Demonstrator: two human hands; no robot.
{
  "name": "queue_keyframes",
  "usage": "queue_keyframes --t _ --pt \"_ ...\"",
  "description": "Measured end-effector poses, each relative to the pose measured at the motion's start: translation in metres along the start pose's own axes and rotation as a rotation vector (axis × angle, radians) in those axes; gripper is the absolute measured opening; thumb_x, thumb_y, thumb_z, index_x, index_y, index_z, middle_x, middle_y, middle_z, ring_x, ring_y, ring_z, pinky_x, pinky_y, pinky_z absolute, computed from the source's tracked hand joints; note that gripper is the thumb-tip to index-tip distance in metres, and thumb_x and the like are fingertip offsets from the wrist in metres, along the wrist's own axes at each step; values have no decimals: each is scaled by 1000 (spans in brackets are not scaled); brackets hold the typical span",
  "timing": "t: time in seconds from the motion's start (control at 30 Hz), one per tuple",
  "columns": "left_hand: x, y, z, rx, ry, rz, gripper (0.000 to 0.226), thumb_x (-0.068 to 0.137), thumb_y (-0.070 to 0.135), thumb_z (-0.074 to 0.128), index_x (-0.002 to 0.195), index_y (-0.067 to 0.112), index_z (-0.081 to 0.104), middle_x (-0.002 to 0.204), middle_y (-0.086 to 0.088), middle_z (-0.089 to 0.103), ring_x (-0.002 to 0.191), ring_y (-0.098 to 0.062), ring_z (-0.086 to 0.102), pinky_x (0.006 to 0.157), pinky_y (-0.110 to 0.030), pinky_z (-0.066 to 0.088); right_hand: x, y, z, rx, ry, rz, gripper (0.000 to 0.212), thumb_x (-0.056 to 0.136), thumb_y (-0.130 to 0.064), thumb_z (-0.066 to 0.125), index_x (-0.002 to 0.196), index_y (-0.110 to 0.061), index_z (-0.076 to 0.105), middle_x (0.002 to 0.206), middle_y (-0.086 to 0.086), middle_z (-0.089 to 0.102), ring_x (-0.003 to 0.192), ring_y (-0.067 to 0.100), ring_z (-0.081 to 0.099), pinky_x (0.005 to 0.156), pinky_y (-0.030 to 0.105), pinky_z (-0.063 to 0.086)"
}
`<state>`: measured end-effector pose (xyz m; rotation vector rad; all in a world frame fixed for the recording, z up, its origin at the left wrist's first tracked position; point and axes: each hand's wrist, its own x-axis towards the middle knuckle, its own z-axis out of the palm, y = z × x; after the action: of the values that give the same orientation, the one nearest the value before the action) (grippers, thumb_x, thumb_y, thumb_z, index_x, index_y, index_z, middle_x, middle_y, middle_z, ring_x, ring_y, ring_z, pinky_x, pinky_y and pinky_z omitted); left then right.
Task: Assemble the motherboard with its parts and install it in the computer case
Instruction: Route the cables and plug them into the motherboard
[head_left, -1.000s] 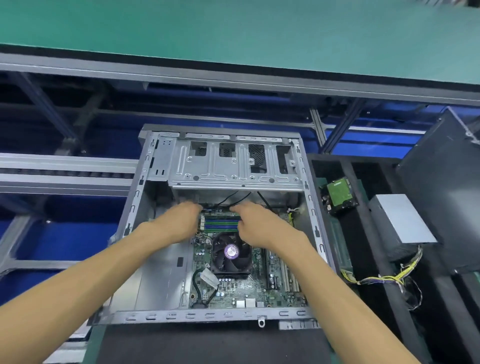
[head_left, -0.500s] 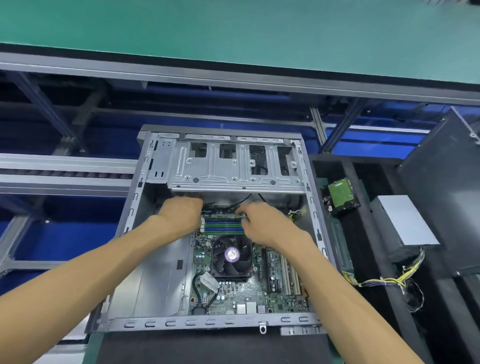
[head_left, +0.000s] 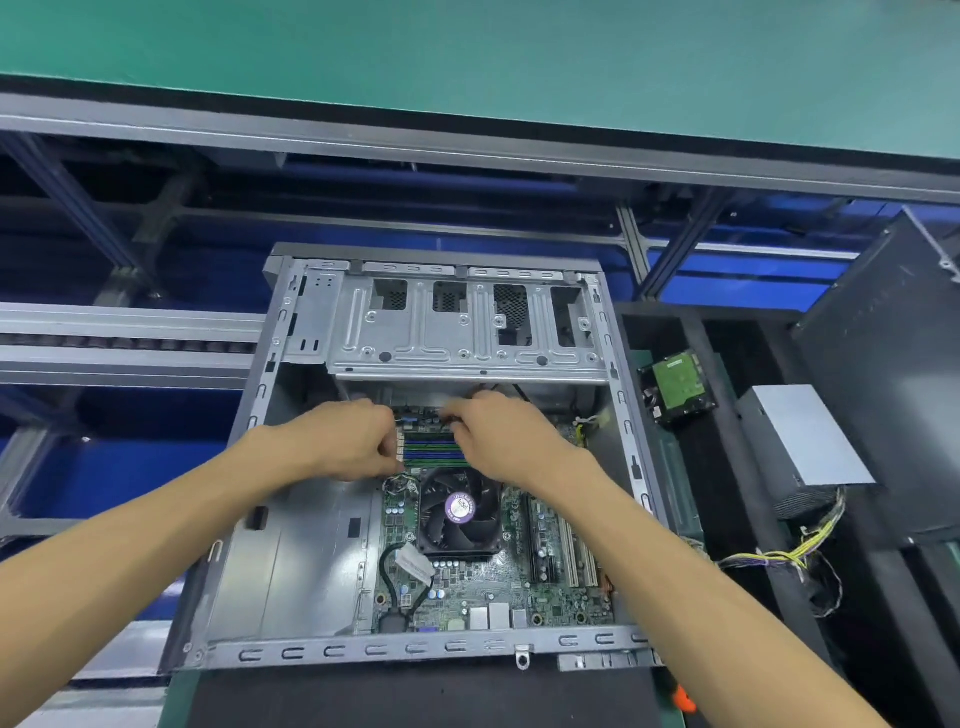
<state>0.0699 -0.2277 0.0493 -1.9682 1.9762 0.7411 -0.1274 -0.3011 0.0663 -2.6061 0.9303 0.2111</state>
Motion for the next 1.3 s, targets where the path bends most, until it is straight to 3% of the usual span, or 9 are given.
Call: queue_keyframes --t 0.1,0.23,0.37,0.5,0.7,0.8,0.9,1.03,1.3 --pt "3 -5 2 5 64 -124 35 85 43 71 64 28 49 67 10 48 63 -10 51 64 -29 44 6 -2 1 -84 -7 66 27 103 -21 48 108 -11 73 101 10 73 90 32 69 76 40 57" --pt "5 -4 1 136 79 -172 44 89 44 68 70 23 34 67 7 39 78 -22 51 68 -32 44 10 -2 -1 -114 10 131 22 98 -29 61 97 -9 71 89 7 70 85 30 67 76 38 56" --pt "8 -1 0 189 53 -168 37 92 48 62 85 19 41 72 6 40 84 -22 50 74 -32 43 15 0 -1 -132 -14 193 28 96 -31 64 76 -14 56 64 -2 50 73 27 59 66 30 46" --pt "9 2 2 208 -22 -172 27 97 43 57 99 17 47 105 -5 58 94 -26 60 79 -36 50 19 1 -2 -126 -58 230 22 97 -35 63 88 -16 57 80 0 57 79 26 56 71 30 43" --pt "2 4 -5 103 188 -54 16 93 26 57 86 15 47 99 -11 66 75 -25 52 64 -32 42 14 4 -7 -45 -100 195 18 95 -20 60 109 -9 65 104 6 69 99 29 65 87 39 56" --pt "3 18 -5 -94 255 98 22 94 28 58 115 19 60 101 -4 66 87 -23 63 74 -33 50 5 13 -11 -33 -117 225 20 94 -11 55 110 -4 64 109 12 66 102 36 64 86 42 56" --pt "13 36 2 -139 234 177 36 95 30 60 130 22 57 115 -4 63 107 -22 61 88 -32 45 -8 22 -10 -88 -112 304 29 94 -8 55 122 -3 61 118 17 62 106 38 64 82 41 52" --pt "29 42 4 -173 209 144 30 94 29 63 124 27 62 123 1 65 112 -20 60 93 -35 49 -15 24 -6 -71 -41 332 29 94 -12 58 121 -9 66 118 16 66 101 36 66 74 36 48" --pt "41 56 7 -292 266 174 20 89 38 68 109 35 65 106 10 67 95 -13 58 82 -32 49 -20 21 -1 -80 -48 285 33 94 -10 52 125 -5 59 122 16 59 112 38 61 76 40 45"
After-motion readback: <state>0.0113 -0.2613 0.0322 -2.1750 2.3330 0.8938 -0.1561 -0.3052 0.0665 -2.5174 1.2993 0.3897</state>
